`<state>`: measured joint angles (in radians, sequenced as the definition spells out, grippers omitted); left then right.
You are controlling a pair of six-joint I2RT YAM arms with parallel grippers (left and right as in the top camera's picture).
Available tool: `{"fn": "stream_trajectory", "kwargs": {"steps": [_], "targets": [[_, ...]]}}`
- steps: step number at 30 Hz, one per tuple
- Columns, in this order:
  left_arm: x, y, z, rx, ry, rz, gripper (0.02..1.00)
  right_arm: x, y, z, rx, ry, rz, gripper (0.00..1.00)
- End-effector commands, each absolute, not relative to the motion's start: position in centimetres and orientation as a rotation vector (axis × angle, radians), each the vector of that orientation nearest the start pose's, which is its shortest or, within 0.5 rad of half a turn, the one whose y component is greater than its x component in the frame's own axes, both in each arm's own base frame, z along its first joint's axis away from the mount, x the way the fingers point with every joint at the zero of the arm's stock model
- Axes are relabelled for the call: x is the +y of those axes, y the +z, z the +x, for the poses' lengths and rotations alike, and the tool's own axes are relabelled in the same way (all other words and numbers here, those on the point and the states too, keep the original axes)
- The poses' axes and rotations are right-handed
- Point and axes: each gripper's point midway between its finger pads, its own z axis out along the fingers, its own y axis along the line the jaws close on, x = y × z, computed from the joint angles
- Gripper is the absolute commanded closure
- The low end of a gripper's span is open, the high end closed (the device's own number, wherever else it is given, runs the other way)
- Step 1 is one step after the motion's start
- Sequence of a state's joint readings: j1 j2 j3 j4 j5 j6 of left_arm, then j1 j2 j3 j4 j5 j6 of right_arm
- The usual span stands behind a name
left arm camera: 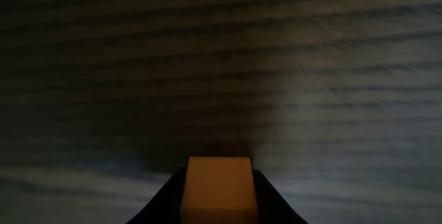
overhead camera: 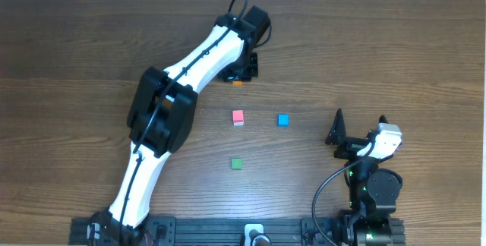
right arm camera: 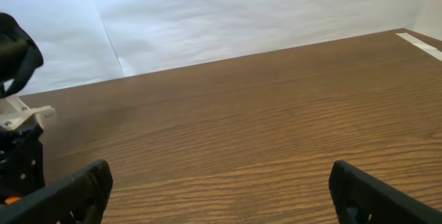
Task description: Stack Cubes
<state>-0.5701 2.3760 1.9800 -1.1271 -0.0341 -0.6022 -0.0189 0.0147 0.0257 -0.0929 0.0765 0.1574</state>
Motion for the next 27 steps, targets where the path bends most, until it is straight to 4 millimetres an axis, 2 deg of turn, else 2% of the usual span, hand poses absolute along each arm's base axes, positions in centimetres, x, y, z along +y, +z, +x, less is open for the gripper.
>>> {"fn": "stream_trajectory", "kwargs": {"steps": [1,6,10,13,18,22,27], "targets": [[-25.8,9.2,39.3,2.976,-0.115,-0.085,0.978,-1.6,15.8,24.5,1.639,0.05,0.194,0.009],[-26.1,14.5,35.4,2.961,-0.138,-0.118,0.976,-1.6,15.8,24.5,1.639,0.05,0.194,0.009],[-26.8,16.1,31.9,2.943,-0.159,-0.142,0.978,-1.6,15.8,24.5,1.639,0.05,0.194,0.007],[-26.8,15.5,29.4,2.937,-0.175,-0.169,0.976,-1.6,15.8,24.5,1.639,0.05,0.193,0.007],[-25.6,12.4,26.3,2.964,-0.128,-0.197,0.976,-1.6,15.8,24.5,1.639,0.05,0.194,0.009],[-24.4,10.7,25.8,2.968,-0.046,-0.219,0.978,-1.6,15.8,24.5,1.639,0.05,0.194,0.009],[-24.0,10.0,26.5,2.932,0.002,-0.221,0.978,-1.6,15.8,24.5,1.639,0.05,0.193,0.007]]}}
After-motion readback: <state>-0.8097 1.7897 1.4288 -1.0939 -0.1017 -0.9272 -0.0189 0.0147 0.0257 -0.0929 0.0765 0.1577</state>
